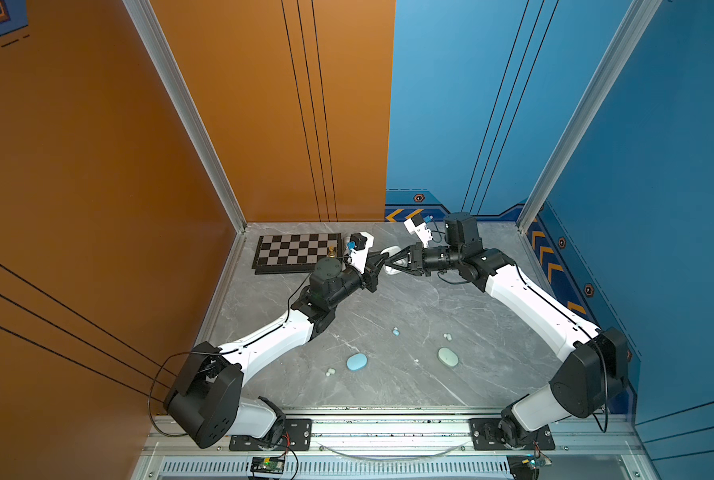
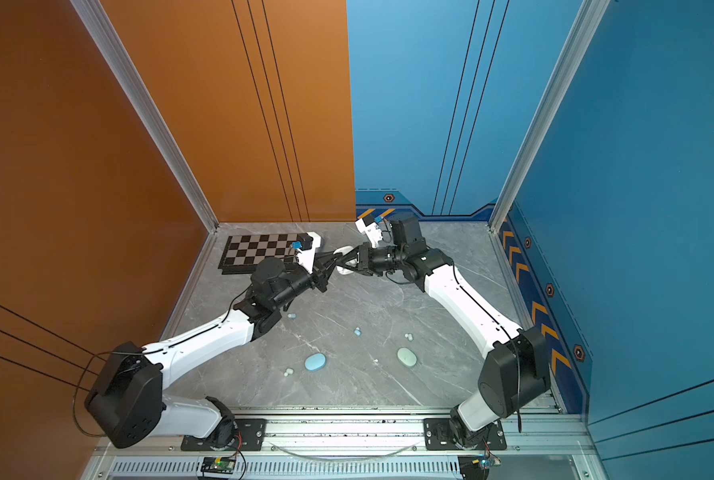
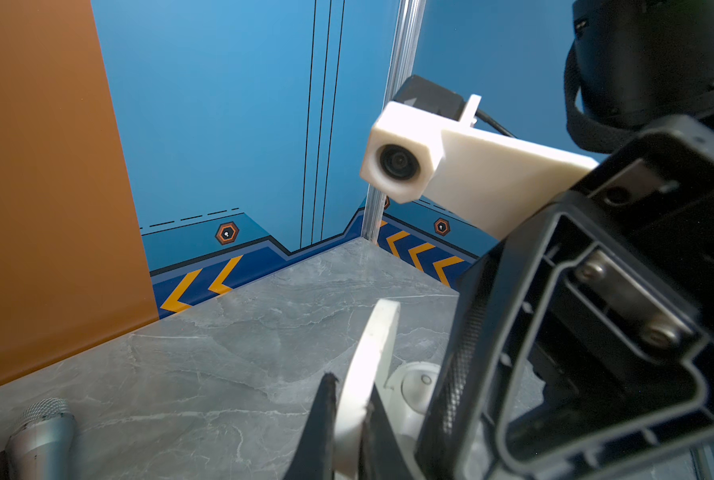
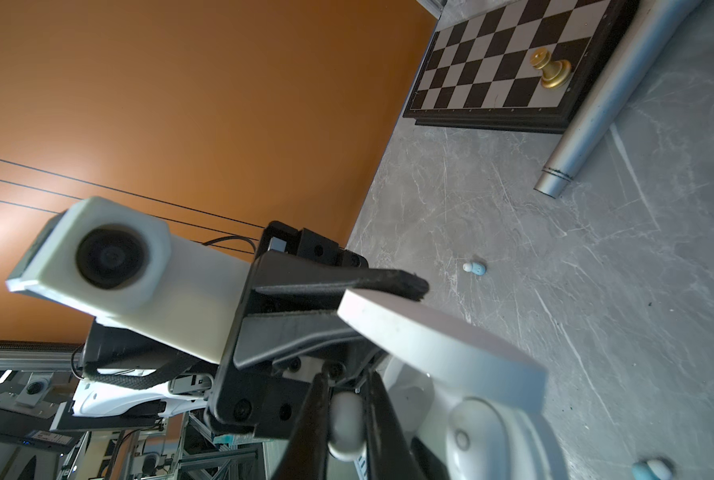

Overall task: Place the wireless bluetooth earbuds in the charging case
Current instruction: 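Press the white earbud into the open case slot with the right gripper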

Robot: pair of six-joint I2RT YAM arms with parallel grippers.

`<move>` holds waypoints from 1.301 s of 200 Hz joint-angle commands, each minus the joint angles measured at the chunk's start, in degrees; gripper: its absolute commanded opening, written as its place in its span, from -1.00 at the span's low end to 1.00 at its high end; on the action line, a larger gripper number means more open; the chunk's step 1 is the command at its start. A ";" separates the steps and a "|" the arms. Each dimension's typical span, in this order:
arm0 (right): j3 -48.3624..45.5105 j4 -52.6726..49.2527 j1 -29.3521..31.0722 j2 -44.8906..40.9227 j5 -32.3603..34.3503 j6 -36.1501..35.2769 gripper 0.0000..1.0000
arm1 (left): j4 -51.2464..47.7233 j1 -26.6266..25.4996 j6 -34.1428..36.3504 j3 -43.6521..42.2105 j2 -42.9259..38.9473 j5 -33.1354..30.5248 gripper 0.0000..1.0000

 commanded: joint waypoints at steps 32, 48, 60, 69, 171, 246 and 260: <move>2.32 -1.15 0.06 0.30 2.71 -1.31 -0.87 | 1.61 -0.37 -0.44 0.22 -1.08 2.29 -1.00; 2.30 -1.15 -0.06 0.32 3.32 -1.39 -0.87 | 1.61 -0.37 -0.32 0.37 -1.08 2.39 -1.00; 2.22 -1.15 -0.11 0.30 3.76 -1.61 -0.87 | 1.61 -0.36 -0.33 0.39 -1.09 2.45 -1.00; 2.00 -1.16 -0.21 0.38 4.09 -1.84 -0.87 | 1.61 -0.35 -0.32 0.44 -1.09 2.50 -1.00; 0.23 -2.70 -0.38 0.15 6.39 -4.43 -0.77 | 1.61 0.01 -0.41 1.14 -0.66 2.94 -1.00; 1.33 -4.40 -0.90 -1.53 8.95 -5.36 -0.32 | 1.61 0.00 -0.59 1.36 -0.47 3.09 -1.00; 2.07 -4.42 -1.07 -1.79 8.90 -5.09 -0.30 | 1.61 0.00 -0.59 1.09 -0.54 3.08 -1.00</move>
